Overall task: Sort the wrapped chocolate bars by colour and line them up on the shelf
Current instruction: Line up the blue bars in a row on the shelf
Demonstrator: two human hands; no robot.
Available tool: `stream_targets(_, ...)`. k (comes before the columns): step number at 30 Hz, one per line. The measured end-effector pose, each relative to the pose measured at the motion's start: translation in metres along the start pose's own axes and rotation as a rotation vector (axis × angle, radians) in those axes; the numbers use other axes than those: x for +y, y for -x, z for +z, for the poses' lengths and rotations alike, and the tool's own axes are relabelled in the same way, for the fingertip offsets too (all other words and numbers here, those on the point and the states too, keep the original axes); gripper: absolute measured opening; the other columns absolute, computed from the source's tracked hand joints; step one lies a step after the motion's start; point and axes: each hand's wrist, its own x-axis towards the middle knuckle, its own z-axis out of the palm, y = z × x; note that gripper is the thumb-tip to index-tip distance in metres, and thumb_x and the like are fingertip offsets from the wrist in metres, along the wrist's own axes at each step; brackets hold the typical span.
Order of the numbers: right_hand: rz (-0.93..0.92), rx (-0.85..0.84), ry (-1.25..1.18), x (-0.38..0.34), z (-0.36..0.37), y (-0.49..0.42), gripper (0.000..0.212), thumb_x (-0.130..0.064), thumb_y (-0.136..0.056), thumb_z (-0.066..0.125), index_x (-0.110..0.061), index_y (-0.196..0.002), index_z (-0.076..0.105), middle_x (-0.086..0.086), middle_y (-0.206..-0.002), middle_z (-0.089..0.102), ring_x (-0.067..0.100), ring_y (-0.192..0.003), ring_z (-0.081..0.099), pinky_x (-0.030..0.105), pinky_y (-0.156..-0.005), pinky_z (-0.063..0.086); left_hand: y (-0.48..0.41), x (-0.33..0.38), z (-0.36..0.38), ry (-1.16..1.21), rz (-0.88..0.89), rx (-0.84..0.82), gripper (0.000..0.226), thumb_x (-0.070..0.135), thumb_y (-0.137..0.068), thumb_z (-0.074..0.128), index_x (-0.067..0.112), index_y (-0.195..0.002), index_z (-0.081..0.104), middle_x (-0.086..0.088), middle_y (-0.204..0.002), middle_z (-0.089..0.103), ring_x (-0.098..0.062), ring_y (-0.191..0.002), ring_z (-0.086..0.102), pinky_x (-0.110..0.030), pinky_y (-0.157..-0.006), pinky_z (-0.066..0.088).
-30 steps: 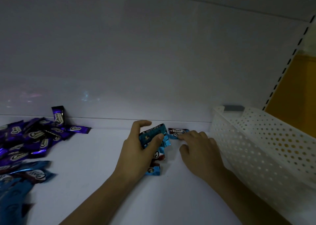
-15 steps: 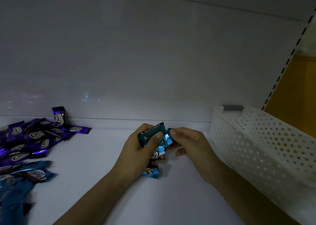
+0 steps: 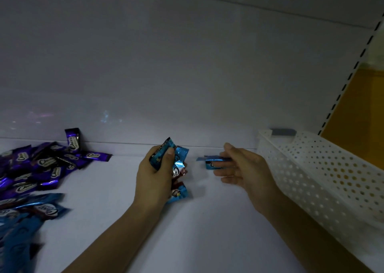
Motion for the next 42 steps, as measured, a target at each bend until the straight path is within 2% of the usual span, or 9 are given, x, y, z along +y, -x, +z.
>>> stream_targets(2,-0.083,0.07,0.114,0.004,-0.001,-0.001,0.005,-0.017,-0.09,0.062,-0.015,-0.091,0.058,0.008,-0.079,0.072,0.012,-0.061,0.07,0.019,-0.05,0.053,0.0,-0.001,0.001,0.009,-0.008,-0.015,0.012,0.028,-0.097,0.052,0.024,-0.094,0.064,0.004,-0.08,0.074,-0.009,-0.072,0.072,-0.015,-0.051,0.05)
stream_targets(5,-0.208,0.223,0.195,0.013,0.0,-0.001,0.02,-0.01,-0.088,0.064,-0.023,-0.092,0.049,0.003,-0.086,0.067,0.01,-0.067,0.069,0.016,-0.051,0.051,0.001,-0.002,0.0,0.005,0.0,-0.025,0.012,0.028,-0.096,0.052,0.025,-0.095,0.064,0.007,-0.08,0.074,-0.008,-0.071,0.072,-0.015,-0.05,0.05)
stream_targets(8,-0.505,0.377,0.605,0.014,-0.006,0.003,0.016,-0.018,-0.086,0.066,-0.021,-0.097,0.055,-0.003,-0.089,0.063,0.014,-0.077,0.065,0.027,-0.061,0.056,0.001,-0.002,0.0,-0.009,0.012,-0.021,0.011,0.03,-0.096,0.052,0.028,-0.095,0.063,0.008,-0.079,0.074,-0.006,-0.072,0.071,-0.014,-0.049,0.049)
stream_targets(13,-0.796,0.132,1.247,0.011,0.007,0.014,0.027,-0.026,-0.086,0.061,-0.024,-0.113,0.058,-0.006,-0.098,0.063,0.004,-0.078,0.04,0.021,-0.071,0.032,0.0,-0.005,0.001,-0.056,0.05,-0.014,0.011,0.031,-0.096,0.052,0.028,-0.094,0.063,0.005,-0.081,0.073,-0.008,-0.075,0.071,-0.016,-0.053,0.052)
stream_targets(18,-0.638,-0.099,1.081,0.01,0.02,0.015,0.063,-0.077,-0.078,0.034,-0.032,-0.116,0.056,-0.017,-0.074,0.056,-0.003,-0.067,0.049,0.016,-0.059,0.032,-0.002,-0.006,-0.001,-0.061,0.074,0.002,0.012,0.027,-0.096,0.053,0.028,-0.091,0.064,0.004,-0.081,0.073,-0.013,-0.073,0.071,-0.024,-0.059,0.057)
stream_targets(22,-0.503,-0.126,1.167,0.011,-0.009,0.0,0.036,-0.053,-0.089,0.051,-0.029,-0.113,0.064,-0.011,-0.089,0.055,0.007,-0.083,0.054,0.024,-0.071,0.041,-0.002,-0.005,-0.001,-0.023,0.033,0.01,0.013,0.027,-0.097,0.052,0.025,-0.09,0.063,0.002,-0.079,0.074,-0.009,-0.07,0.071,-0.017,-0.049,0.05)
stream_targets(27,-0.423,-0.28,1.071,0.018,-0.021,-0.005,0.006,-0.035,-0.08,0.072,-0.031,-0.083,0.069,-0.014,-0.082,0.05,-0.003,-0.071,0.047,0.019,-0.066,0.035,-0.001,-0.004,-0.001,-0.028,0.027,0.004,0.012,0.03,-0.096,0.052,0.028,-0.091,0.062,0.003,-0.08,0.074,-0.009,-0.072,0.071,-0.018,-0.049,0.05)
stream_targets(34,-0.551,0.115,1.291,0.024,-0.026,-0.021,0.015,-0.024,-0.09,0.061,-0.018,-0.102,0.068,0.003,-0.103,0.057,0.019,-0.094,0.052,0.031,-0.08,0.04,-0.001,-0.006,-0.001,-0.021,0.014,-0.001,0.012,0.031,-0.096,0.053,0.027,-0.093,0.064,0.004,-0.08,0.074,-0.009,-0.073,0.072,-0.016,-0.049,0.05)
stream_targets(42,-0.574,0.167,1.287,0.028,-0.021,-0.023,0.029,-0.017,-0.096,0.05,-0.018,-0.122,0.062,0.005,-0.115,0.058,0.021,-0.104,0.051,0.033,-0.088,0.042,-0.001,-0.007,-0.002,-0.053,0.012,-0.008,0.013,0.035,-0.096,0.053,0.028,-0.093,0.063,0.002,-0.082,0.074,-0.01,-0.075,0.072,-0.015,-0.05,0.048)
